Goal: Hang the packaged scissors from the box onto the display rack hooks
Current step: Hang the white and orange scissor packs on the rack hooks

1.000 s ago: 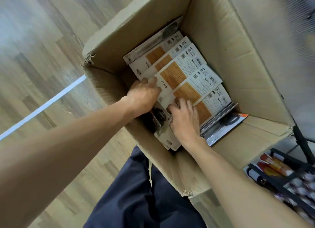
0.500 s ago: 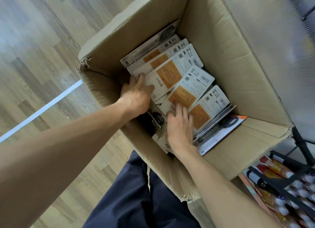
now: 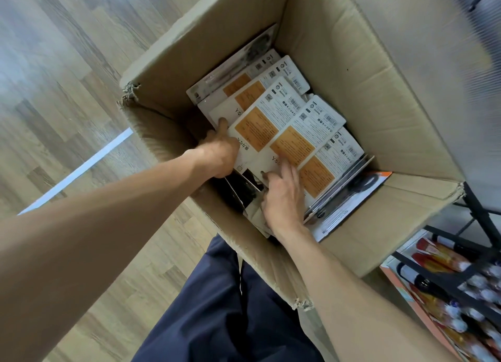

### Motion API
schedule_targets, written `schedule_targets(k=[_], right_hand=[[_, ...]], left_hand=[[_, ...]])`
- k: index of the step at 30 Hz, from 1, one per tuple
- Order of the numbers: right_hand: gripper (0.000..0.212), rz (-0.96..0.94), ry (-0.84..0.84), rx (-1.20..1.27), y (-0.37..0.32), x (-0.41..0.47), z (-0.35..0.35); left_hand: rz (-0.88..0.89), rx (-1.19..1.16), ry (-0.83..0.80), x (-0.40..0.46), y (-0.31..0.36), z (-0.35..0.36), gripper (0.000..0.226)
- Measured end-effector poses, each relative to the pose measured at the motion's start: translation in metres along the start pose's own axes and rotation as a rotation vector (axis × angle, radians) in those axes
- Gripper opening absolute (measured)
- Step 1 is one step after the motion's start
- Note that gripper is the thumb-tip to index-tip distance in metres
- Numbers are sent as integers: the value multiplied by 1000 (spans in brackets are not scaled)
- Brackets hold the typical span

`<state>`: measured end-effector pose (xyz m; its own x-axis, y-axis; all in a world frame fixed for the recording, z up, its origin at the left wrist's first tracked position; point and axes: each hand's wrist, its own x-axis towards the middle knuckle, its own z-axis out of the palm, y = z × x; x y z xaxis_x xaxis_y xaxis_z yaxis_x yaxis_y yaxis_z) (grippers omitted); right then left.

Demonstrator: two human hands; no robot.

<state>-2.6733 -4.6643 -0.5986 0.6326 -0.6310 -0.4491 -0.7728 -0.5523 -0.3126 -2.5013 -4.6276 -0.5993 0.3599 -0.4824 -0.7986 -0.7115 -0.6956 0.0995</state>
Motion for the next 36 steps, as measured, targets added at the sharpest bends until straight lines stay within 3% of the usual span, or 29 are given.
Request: schedule_targets(k=[2, 5, 9, 11, 17, 22, 28, 36], right_hand=[[33, 18, 5, -74, 0, 0, -2], [26, 1, -3, -140, 4, -1, -7], [42, -80, -26, -94, 1, -15, -29], [35, -103, -4, -56, -4, -27, -53], [13, -51, 117, 40, -4, -65, -157], [11, -36, 412, 217, -9, -106, -244], [15, 46, 448, 311, 0, -169, -317], [15, 104, 539, 200, 57, -232, -367]], left_hand=[[1, -19, 5, -2, 0, -1, 58], [85, 27, 31, -13, 3, -7, 43], [273, 93, 138, -46, 0, -26, 32], [353, 77, 215, -70, -3, -40, 22], [749, -188, 492, -129, -20, -101, 11], [693, -287, 644, -174, -27, -149, 15], [780, -251, 902, -253, -1, -193, 7], [933, -182, 875, -299, 80, -226, 9]])
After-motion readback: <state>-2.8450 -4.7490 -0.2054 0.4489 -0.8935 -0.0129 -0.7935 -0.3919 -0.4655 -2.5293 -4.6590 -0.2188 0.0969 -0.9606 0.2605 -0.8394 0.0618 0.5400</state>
